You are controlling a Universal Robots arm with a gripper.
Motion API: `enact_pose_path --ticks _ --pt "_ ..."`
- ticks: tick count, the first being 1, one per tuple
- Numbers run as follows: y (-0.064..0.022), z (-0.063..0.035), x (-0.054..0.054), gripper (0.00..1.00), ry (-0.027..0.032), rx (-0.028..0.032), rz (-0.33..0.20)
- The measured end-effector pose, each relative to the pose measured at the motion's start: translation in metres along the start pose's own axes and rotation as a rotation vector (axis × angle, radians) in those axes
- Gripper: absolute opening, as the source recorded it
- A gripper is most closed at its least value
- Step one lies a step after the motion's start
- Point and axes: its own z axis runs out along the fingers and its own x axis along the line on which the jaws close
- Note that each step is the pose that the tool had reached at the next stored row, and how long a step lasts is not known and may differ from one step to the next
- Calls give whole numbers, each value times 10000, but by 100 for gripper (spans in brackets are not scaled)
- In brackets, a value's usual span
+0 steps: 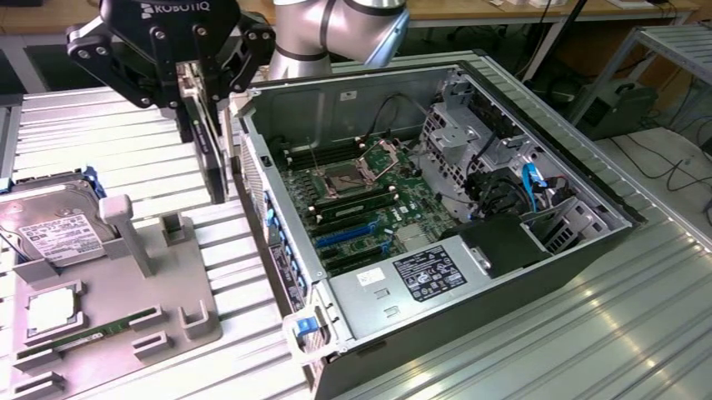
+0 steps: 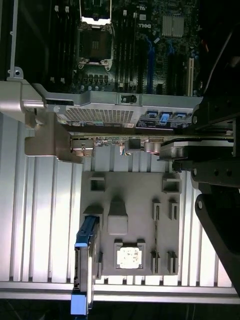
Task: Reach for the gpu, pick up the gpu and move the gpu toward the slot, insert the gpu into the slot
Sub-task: 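Pick up the gpu and move the gpu toward the slot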
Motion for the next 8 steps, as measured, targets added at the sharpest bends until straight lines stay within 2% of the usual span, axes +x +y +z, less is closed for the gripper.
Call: enact_pose_path --ticks 8 --pt "-6 3 -117 28 0 0 0"
